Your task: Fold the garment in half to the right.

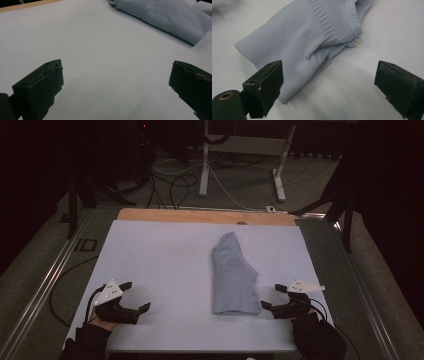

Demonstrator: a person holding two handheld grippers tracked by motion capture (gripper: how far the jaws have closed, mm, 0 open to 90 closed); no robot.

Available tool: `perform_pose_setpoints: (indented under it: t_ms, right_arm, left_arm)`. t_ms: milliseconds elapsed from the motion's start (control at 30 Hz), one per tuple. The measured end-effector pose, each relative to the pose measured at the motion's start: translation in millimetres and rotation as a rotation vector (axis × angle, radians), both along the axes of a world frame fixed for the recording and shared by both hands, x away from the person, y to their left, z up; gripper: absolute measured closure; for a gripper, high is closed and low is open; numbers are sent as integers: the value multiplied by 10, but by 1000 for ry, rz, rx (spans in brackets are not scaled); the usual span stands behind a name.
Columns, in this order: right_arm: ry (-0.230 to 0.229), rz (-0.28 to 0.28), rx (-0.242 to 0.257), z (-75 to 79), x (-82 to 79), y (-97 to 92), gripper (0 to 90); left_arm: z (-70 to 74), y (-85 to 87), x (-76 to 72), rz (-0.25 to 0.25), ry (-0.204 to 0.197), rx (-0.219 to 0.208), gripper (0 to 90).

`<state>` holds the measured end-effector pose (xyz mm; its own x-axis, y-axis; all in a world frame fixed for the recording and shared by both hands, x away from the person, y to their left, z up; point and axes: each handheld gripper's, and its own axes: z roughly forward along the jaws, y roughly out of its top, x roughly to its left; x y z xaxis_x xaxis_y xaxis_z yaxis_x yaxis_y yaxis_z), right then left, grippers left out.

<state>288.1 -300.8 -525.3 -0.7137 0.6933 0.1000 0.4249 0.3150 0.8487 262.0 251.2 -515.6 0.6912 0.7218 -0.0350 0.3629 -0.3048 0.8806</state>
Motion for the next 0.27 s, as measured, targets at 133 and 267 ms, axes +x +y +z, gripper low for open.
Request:
perform_pose_setpoints:
  t_ms: [133, 267]
  right_arm:
    - [3, -10, 4, -9, 0, 1, 86]
    - [1, -30, 12, -9, 3, -19, 86]
  left_arm:
    - [0, -28, -4, -14, 2, 6, 6]
    - [0, -49, -3, -19, -1, 7, 6]
